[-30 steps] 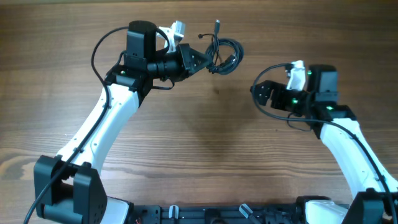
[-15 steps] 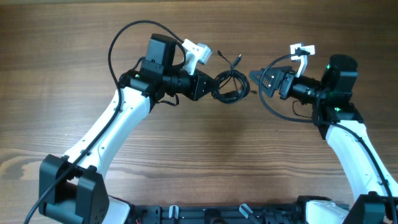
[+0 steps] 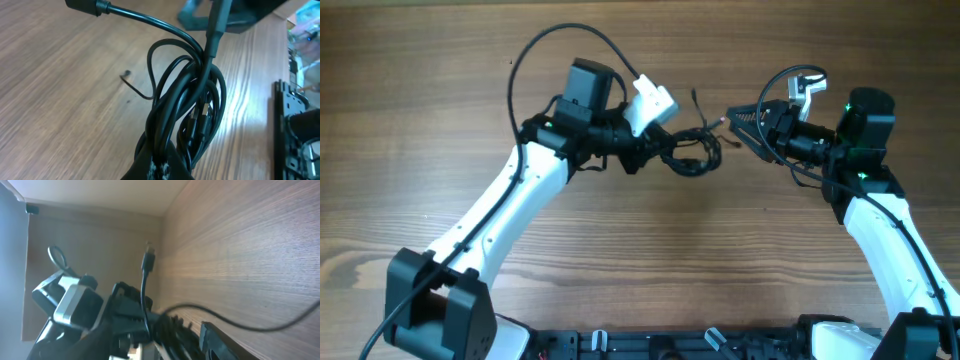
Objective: Untangle cables
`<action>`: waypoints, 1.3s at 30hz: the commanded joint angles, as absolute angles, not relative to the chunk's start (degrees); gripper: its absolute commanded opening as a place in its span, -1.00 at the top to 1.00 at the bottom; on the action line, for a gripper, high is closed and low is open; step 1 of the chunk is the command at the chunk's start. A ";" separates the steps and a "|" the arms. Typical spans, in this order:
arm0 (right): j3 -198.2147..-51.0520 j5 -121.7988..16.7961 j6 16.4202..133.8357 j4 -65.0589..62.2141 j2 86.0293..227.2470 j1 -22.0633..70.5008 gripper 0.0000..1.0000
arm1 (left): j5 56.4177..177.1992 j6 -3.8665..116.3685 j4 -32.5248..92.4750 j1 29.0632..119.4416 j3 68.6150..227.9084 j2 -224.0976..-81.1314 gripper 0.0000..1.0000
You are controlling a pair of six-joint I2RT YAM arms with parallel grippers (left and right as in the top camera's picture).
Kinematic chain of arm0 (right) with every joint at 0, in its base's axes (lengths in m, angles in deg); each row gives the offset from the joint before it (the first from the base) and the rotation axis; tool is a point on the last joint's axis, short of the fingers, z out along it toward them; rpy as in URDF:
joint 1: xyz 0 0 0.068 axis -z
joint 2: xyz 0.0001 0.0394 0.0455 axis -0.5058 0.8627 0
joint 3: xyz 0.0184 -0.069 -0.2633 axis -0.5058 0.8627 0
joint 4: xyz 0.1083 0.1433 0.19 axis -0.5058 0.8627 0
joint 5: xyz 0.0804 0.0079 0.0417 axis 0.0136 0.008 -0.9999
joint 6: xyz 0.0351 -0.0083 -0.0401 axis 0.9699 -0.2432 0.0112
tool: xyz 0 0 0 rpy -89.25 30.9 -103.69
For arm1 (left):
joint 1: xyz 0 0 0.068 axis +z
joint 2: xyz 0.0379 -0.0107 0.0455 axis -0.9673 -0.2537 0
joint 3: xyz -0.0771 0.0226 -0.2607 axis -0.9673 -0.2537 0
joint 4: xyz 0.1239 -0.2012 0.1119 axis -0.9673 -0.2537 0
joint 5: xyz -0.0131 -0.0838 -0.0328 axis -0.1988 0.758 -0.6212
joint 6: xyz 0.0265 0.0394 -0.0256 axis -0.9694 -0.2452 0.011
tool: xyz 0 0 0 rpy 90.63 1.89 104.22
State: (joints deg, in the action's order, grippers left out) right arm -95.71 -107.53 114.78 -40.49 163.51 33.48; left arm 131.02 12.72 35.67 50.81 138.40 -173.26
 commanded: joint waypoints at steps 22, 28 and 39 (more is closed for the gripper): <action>-95.86 -84.88 165.24 -38.09 174.27 19.03 -0.84 | 149.40 33.14 36.65 57.83 138.58 -172.36 0.92; -95.86 -82.02 153.94 -54.76 174.27 20.08 0.27 | 142.58 33.05 34.66 52.54 138.58 -172.36 0.92; -95.86 -105.38 119.26 -59.90 174.27 27.62 -0.51 | 129.70 32.53 25.96 51.88 138.58 -172.60 0.92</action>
